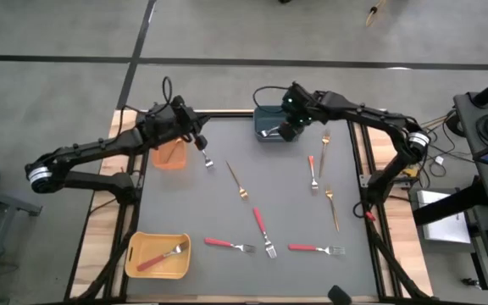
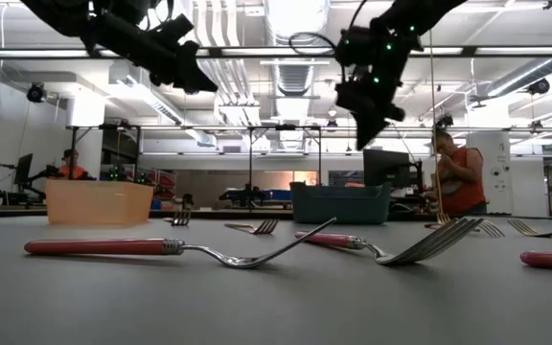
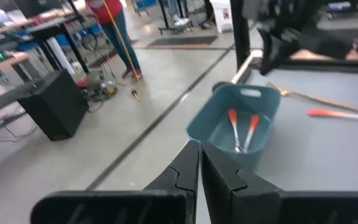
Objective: Sort silverware by color (type)
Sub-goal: Put the gold fork into the orange bin
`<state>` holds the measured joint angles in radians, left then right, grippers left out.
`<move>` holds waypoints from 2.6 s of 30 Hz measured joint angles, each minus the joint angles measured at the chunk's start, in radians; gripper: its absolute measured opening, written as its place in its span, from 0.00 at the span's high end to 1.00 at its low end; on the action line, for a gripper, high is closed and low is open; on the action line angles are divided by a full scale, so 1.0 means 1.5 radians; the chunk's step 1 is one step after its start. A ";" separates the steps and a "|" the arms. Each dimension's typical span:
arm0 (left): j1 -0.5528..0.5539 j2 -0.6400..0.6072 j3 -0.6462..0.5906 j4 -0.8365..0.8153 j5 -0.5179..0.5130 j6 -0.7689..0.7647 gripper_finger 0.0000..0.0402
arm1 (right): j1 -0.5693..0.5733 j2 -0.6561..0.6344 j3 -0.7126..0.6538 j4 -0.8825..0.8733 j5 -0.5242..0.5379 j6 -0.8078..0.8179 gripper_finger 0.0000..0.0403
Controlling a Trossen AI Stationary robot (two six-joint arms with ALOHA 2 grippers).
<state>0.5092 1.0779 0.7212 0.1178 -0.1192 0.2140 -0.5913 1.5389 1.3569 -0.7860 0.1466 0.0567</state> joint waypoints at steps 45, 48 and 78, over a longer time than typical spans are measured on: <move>-0.171 0.402 0.241 -0.350 0.179 0.206 1.00 | 0.179 -0.271 -0.299 0.514 -0.152 -0.377 0.98; -0.171 0.440 0.296 -0.420 0.179 0.241 1.00 | 0.170 -0.272 -0.298 0.535 -0.161 -0.348 0.98; -0.170 0.618 0.389 -0.505 0.153 0.368 0.72 | 0.155 -0.267 -0.302 0.533 -0.168 -0.370 0.98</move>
<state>0.2540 2.0050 1.3048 -0.6396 0.1109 0.7657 -0.3592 1.1381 0.9047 0.0132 -0.1047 -0.4984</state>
